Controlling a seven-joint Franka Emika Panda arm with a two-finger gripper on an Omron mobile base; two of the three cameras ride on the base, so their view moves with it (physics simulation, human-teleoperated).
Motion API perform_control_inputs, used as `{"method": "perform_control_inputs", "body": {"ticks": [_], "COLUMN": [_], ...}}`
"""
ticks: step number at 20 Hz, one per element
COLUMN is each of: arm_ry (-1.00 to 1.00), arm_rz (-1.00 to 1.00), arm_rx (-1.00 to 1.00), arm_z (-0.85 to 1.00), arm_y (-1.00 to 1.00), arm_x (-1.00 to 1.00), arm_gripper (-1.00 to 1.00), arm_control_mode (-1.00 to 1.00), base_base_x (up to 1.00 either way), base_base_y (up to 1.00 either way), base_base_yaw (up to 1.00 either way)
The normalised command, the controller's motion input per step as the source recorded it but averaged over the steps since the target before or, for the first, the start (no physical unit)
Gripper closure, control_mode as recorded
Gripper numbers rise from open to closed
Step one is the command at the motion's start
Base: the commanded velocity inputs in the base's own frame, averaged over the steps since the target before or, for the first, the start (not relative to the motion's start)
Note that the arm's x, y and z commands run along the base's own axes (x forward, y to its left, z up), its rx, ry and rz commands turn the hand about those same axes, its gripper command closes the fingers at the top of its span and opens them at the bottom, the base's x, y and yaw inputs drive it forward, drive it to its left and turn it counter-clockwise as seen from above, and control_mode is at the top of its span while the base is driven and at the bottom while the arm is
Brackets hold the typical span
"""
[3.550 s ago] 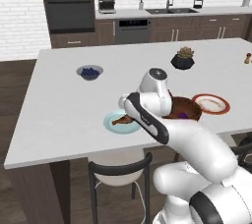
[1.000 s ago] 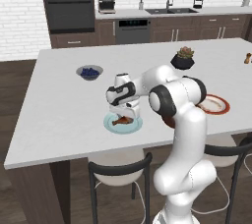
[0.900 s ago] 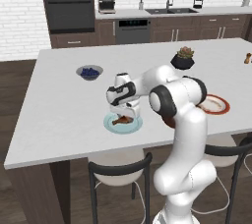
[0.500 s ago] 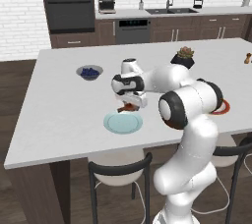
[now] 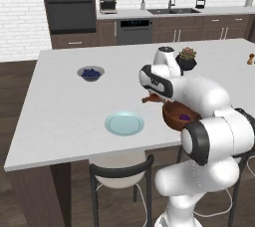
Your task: Pick the chicken drumstick and eggplant from their plates and place them in the bowl. Then put the bowl in the fridge.
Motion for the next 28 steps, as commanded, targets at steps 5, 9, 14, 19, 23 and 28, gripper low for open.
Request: {"method": "perform_control_inputs", "body": {"ticks": [5, 9, 14, 19, 23, 28], "arm_ry": [-0.15, 0.02, 0.04, 0.03, 0.00, 0.02], "arm_rz": [0.00, 0.00, 0.00, 0.00, 0.00, 0.00], "arm_rx": [0.14, -0.01, -0.08, -0.03, 0.00, 0.00], "arm_z": [0.52, 0.04, -0.29, -0.53, -0.32, -0.27], "arm_y": [-1.00, -0.99, -0.75, -0.48, 0.00, 0.10], "arm_x": [-0.33, 0.00, 0.14, 0.37, 0.20, 0.01], "arm_gripper": [1.00, 1.00, 1.00, 1.00, 1.00, -1.00], "arm_control_mode": [-1.00, -1.00, -1.00, -1.00, -1.00, -1.00], "base_base_x": [0.00, 0.00, 0.00, 0.00, 0.00, 0.00], "base_base_y": [0.00, 0.00, 0.00, 0.00, 0.00, 0.00], "base_base_yaw": [0.00, 0.00, 0.00, 0.00, 0.00, 0.00]}}
